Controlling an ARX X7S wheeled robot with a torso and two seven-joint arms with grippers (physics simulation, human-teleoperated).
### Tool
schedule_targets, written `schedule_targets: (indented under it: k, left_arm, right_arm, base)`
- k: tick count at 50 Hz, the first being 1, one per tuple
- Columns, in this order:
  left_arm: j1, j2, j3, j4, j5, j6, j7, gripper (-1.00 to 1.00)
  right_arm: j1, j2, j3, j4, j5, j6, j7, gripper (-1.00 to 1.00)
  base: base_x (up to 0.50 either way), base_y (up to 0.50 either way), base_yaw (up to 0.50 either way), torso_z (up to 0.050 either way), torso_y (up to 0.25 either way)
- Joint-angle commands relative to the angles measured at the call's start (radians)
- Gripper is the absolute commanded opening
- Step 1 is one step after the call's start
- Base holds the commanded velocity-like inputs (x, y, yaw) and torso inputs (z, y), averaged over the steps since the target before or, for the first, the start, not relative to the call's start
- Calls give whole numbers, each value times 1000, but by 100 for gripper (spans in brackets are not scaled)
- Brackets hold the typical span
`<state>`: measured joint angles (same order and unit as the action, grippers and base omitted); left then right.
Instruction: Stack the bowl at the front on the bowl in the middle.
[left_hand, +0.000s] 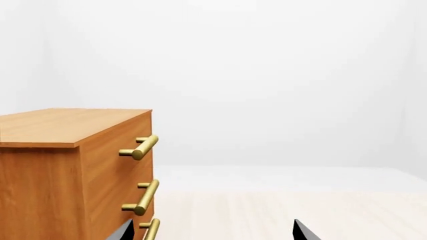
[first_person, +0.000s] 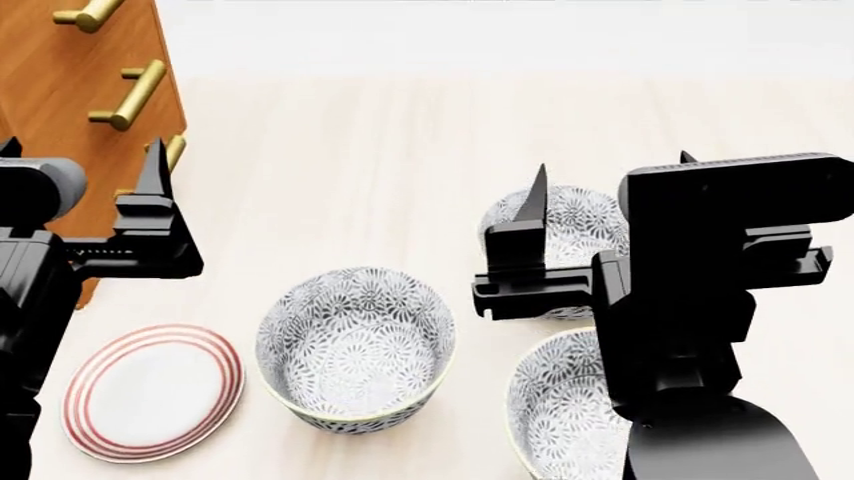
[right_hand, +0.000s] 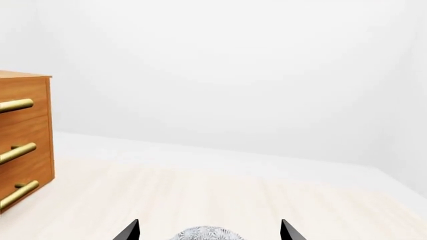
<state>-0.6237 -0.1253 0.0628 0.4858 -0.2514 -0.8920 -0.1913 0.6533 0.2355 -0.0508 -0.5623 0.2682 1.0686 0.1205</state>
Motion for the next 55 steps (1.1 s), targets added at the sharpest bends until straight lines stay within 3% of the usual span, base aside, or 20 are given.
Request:
schedule_targets:
  k: [1, 22, 37, 38, 39, 40, 55]
  left_arm:
    - [3, -11, 10, -2, -7, 6, -7, 100]
    - [5, -26, 29, -12, -19, 16, -13, 100]
    - [1, -33, 26, -11, -36, 9, -20, 100]
    - [-1, -33, 25, -10, -38, 6, -21, 100]
    - [16, -38, 39, -20, -31, 25, -16, 100]
    - [16, -39, 40, -20, -31, 24, -16, 100]
    - [16, -49, 47, -15, -43, 21, -20, 100]
  right_arm:
    - [-2, 8, -16, 3, 9, -9, -10, 100]
    - [-4, 13, -31, 31, 12, -30, -8, 100]
    - [105, -40, 56, 80, 24, 145, 77, 100]
    - [123, -42, 68, 87, 37, 188, 73, 100]
    - [273, -5, 208, 237, 99, 338, 2, 100]
    - [377, -3, 206, 384, 102, 488, 3, 100]
    - [417, 16, 211, 462, 146, 498, 56, 100]
  base:
    - [500, 0, 0, 0, 0]
    - [500, 0, 0, 0, 1]
    - [66, 0, 0, 0, 1]
    - [0, 0, 0, 0, 0]
    - [0, 0, 0, 0, 0]
    - [0, 0, 0, 0, 0]
    - [0, 0, 0, 0, 0]
